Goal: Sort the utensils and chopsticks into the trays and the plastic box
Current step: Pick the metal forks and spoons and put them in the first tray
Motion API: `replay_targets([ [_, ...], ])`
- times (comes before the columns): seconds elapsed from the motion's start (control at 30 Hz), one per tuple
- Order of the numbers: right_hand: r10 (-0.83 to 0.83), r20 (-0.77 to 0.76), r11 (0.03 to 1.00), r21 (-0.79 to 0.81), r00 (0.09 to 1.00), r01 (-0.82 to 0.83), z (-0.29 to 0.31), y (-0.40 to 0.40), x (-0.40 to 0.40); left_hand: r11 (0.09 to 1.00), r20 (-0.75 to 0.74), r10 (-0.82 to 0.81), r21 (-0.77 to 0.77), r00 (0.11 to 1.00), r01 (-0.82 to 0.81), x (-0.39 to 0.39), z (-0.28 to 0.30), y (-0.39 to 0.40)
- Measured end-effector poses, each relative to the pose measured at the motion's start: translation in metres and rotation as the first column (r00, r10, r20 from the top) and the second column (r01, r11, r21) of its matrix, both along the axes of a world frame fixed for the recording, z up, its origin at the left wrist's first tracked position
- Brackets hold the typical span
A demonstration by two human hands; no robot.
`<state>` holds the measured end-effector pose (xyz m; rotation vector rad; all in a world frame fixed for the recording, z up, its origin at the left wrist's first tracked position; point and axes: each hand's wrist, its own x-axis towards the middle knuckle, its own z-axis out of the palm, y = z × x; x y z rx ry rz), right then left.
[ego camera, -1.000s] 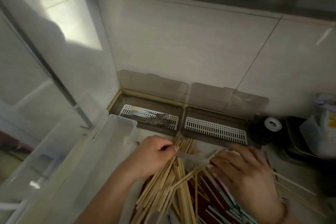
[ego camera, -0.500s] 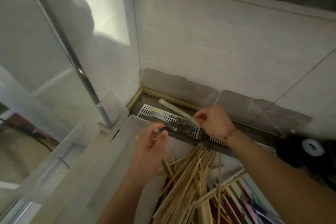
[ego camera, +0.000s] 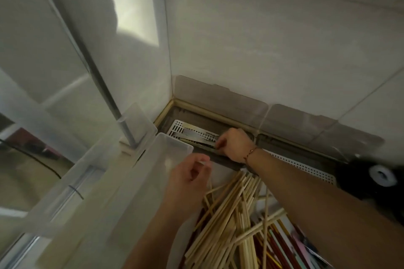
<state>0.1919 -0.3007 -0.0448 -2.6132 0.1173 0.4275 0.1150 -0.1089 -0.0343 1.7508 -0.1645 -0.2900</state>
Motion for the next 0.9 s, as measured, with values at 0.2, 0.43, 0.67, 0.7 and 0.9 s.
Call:
replay_targets([
  [0.2, -0.051, 0.314, 0.994, 0.111, 0.948, 0.017, 0.035, -0.049, -0.065, 0.993, 0.023, -0.096, 0.069, 0.995, 0.095, -0.013, 0.004, -0.015],
  [0.43, -0.144, 0.545, 0.939, -0.189, 0.826, 0.288, 0.006, -0.102, -0.257, 0.953, 0.034, -0.277, 0.141, 0.960, 0.270, -0.051, 0.000, -0.051],
  [0.67, -0.213, 0.289, 0.858, -0.401, 0.933, 0.320, -0.036, -0.106, -0.326, 0.872, -0.011, -0.430, 0.256, 0.903, 0.418, -0.081, -0.006, -0.078],
  [0.7, -0.202, 0.285, 0.859, -0.407, 0.937, 0.309, -0.035, -0.104, -0.326, 0.865, -0.015, -0.443, 0.256, 0.896, 0.432, -0.085, -0.007, -0.082],
  [0.9, -0.216, 0.132, 0.861, -0.442, 0.967, 0.253, -0.036, -0.106, -0.320, 0.785, -0.079, -0.544, 0.302, 0.835, 0.540, -0.101, -0.015, -0.097],
])
